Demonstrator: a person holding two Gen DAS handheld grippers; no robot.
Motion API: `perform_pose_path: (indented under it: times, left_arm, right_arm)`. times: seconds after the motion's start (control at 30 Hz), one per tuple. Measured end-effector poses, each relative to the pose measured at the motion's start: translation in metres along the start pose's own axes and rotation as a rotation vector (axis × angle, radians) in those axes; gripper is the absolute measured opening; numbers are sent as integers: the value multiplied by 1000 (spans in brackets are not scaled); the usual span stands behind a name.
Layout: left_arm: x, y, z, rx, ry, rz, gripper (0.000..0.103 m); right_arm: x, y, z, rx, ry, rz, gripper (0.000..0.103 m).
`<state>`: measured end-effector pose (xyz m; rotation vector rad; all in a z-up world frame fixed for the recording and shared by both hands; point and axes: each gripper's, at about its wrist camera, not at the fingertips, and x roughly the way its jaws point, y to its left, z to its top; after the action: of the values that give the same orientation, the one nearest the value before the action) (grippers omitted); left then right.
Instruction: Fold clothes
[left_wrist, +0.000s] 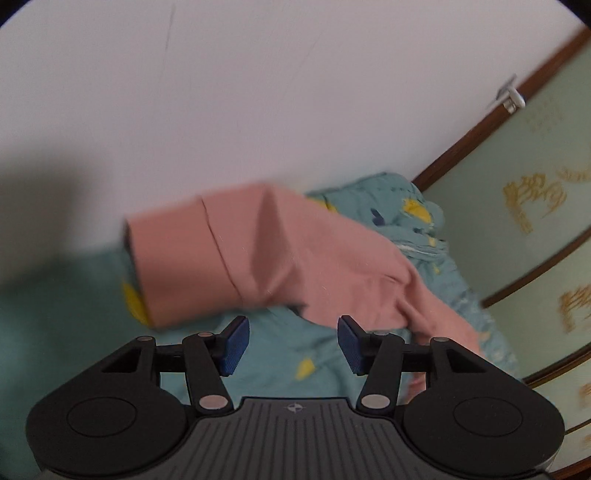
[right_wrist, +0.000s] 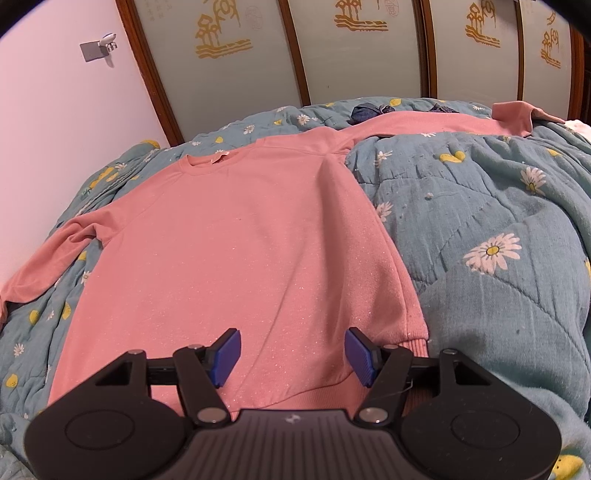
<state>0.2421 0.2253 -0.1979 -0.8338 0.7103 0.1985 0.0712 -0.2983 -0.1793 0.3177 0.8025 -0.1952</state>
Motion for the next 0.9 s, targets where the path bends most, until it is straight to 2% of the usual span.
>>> perform_pose_path:
  times: [0.17, 0.3, 0.47, 0.53, 0.57, 0.67, 0.73, 0.8, 0.9]
  left_arm:
    - [12, 0, 1, -87, -40, -53, 55]
    - [32, 7, 0, -204, -68, -62, 56]
    - [46, 2, 4, -175, -131, -17, 55]
    - [48, -10, 6, -80, -187, 3, 55]
    - [48, -17, 6, -15, -216, 17, 50]
    - [47, -54, 6, 385, -329, 152, 4]
    - [42, -66, 4, 520, -393, 204, 3]
    - [30, -77, 3, 631, -493, 236, 3]
    - [1, -87, 7, 694, -630, 251, 3]
  right_arm:
    - [1, 1, 0, -2, 5, 0, 63]
    - [2, 2, 0, -6, 10, -5, 63]
    - [4, 3, 0, -12, 20, -19, 63]
    - [6, 4, 0, -19, 26, -27, 63]
    - [6, 5, 0, -23, 29, -32, 63]
    - [9, 6, 0, -35, 40, -46, 63]
    - [11, 8, 1, -43, 47, -54, 63]
    - [13, 9, 1, -50, 53, -59, 66]
    - [15, 12, 1, -66, 62, -64, 68]
